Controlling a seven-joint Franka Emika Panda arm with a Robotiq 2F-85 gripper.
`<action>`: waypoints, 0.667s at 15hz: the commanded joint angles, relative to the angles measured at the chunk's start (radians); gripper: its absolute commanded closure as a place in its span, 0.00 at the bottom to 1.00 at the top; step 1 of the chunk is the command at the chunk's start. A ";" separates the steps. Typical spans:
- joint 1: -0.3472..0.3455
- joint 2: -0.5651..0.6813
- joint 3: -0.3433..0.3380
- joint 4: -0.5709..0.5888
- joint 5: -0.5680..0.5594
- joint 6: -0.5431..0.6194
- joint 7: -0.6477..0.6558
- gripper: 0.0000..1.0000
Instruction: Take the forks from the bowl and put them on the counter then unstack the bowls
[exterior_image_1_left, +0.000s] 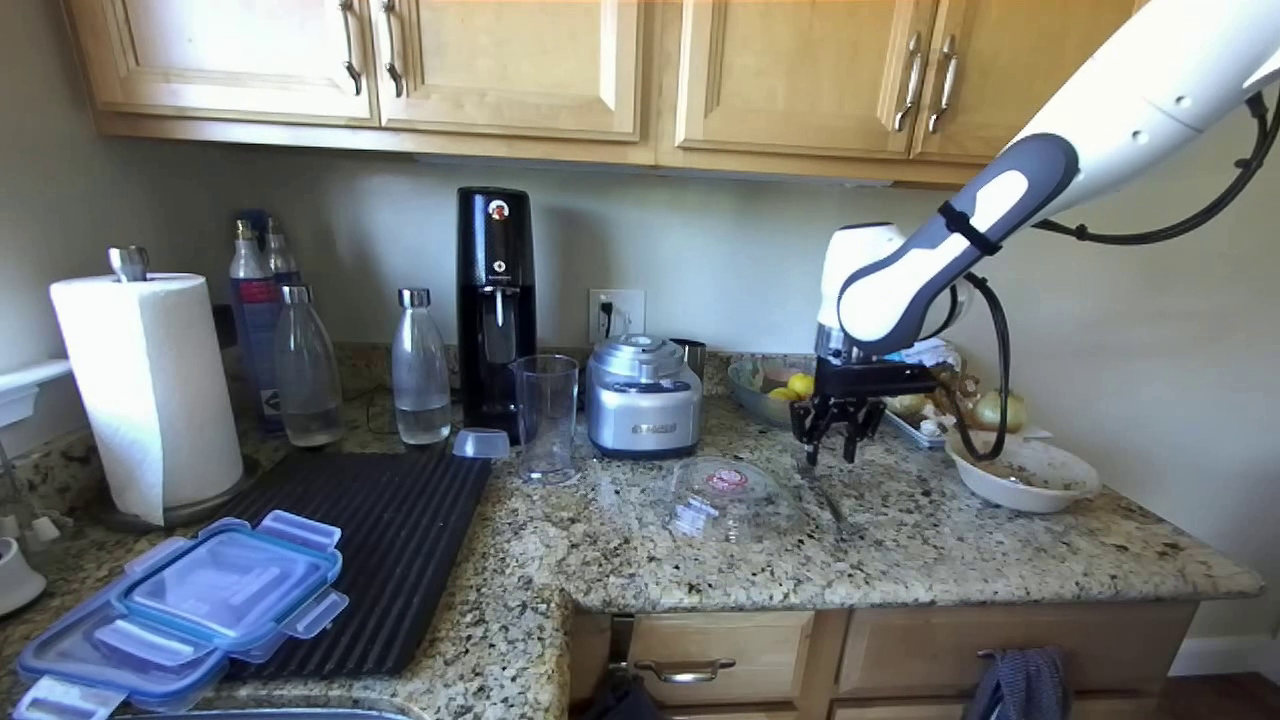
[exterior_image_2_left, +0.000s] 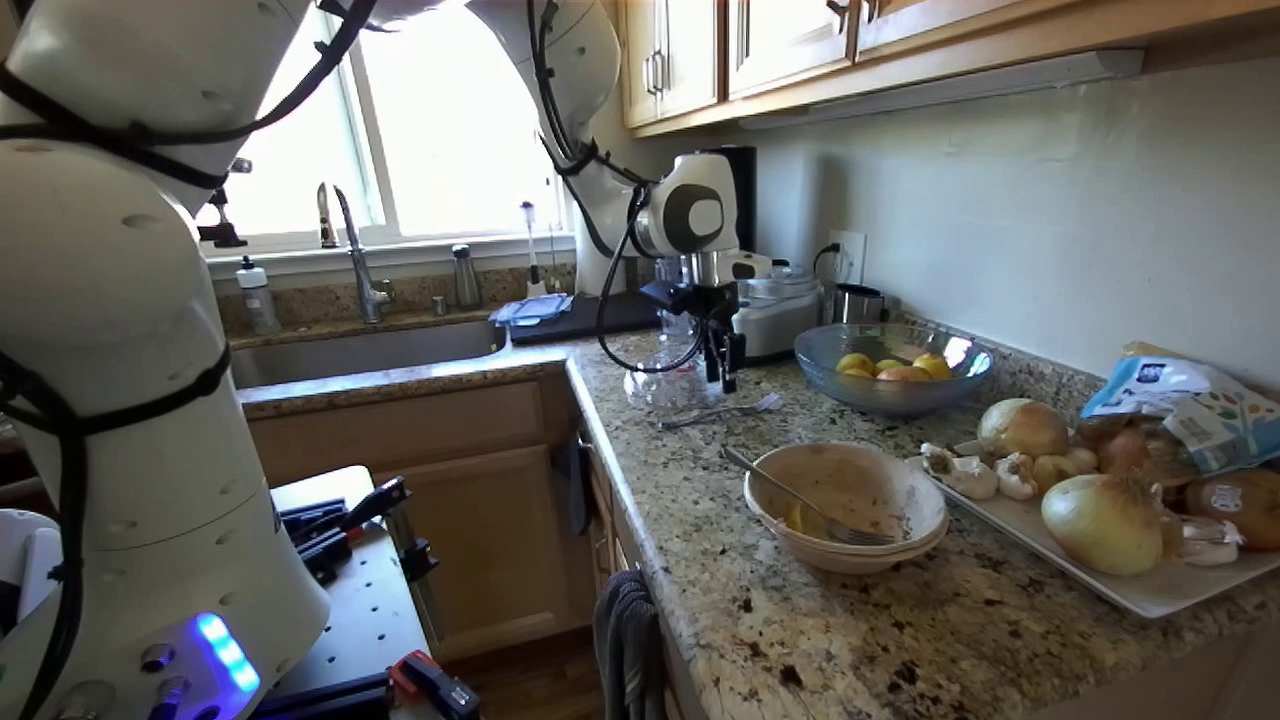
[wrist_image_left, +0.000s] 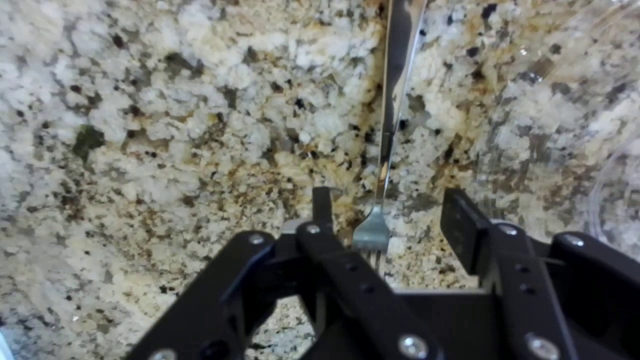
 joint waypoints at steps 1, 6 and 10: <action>-0.029 -0.147 -0.017 -0.069 0.022 -0.107 -0.014 0.09; -0.104 -0.246 -0.049 -0.073 0.047 -0.209 0.028 0.00; -0.158 -0.255 -0.099 -0.068 0.040 -0.232 0.107 0.00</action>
